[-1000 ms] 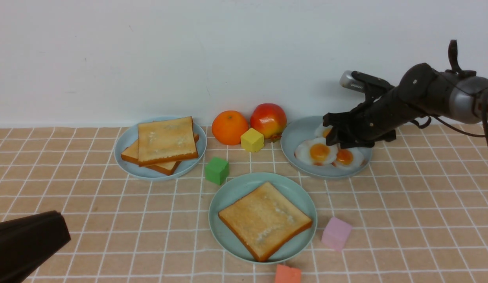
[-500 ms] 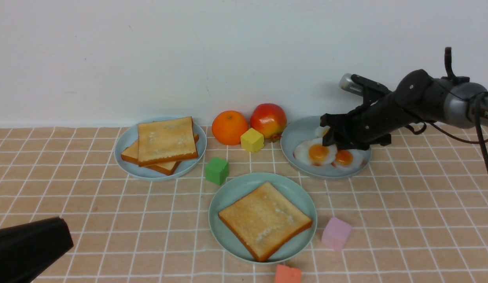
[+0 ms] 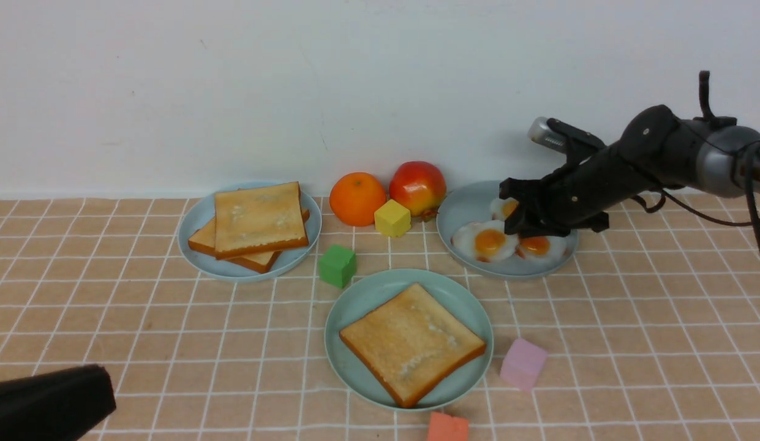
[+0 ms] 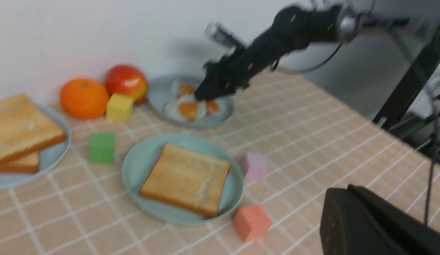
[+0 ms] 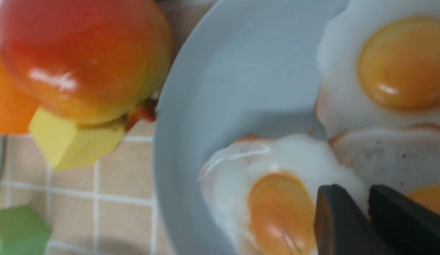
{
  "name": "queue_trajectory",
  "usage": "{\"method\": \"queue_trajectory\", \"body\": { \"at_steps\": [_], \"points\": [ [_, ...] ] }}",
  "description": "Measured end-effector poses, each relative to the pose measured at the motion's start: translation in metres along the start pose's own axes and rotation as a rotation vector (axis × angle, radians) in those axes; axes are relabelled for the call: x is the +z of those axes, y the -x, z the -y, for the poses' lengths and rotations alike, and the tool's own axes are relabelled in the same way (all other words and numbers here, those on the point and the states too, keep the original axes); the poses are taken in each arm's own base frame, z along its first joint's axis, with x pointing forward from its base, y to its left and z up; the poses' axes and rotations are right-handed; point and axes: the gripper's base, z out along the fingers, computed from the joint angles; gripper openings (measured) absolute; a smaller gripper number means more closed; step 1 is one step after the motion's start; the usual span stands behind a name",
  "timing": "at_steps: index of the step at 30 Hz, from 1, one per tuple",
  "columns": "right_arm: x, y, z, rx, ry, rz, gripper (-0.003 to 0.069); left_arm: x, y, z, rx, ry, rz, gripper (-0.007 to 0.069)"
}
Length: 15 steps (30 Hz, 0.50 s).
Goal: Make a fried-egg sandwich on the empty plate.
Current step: Use the right arm to grab a fried egg, then use the right arm to place the fried egg on the slice of bread in the middle
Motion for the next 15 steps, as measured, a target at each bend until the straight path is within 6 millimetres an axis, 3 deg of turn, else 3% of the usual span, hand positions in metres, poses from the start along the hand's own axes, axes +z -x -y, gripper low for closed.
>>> {"method": "queue_trajectory", "body": {
  "at_steps": [3, 6, 10, 12, 15],
  "points": [
    [-0.029, 0.007, -0.016, -0.061, 0.027, 0.011, 0.0080, 0.000, -0.004, -0.003, 0.024, 0.029, -0.039, -0.0006],
    [-0.072, 0.014, -0.039, -0.124, 0.063, 0.043, 0.0076, 0.000, -0.005, -0.005, 0.063, 0.056, -0.051, -0.0003],
    [-0.122, 0.010, -0.070, -0.194, 0.118, 0.026, 0.0076, 0.000, -0.004, -0.008, 0.120, 0.086, -0.046, -0.0003],
    [-0.134, -0.001, -0.085, -0.227, 0.144, -0.008, 0.0076, 0.000, -0.004, -0.009, 0.136, 0.094, -0.043, -0.0003],
    [-0.130, -0.036, -0.112, -0.275, 0.184, -0.116, 0.0076, 0.000, -0.003, -0.010, 0.157, 0.104, -0.041, -0.0003]
  ]
}}
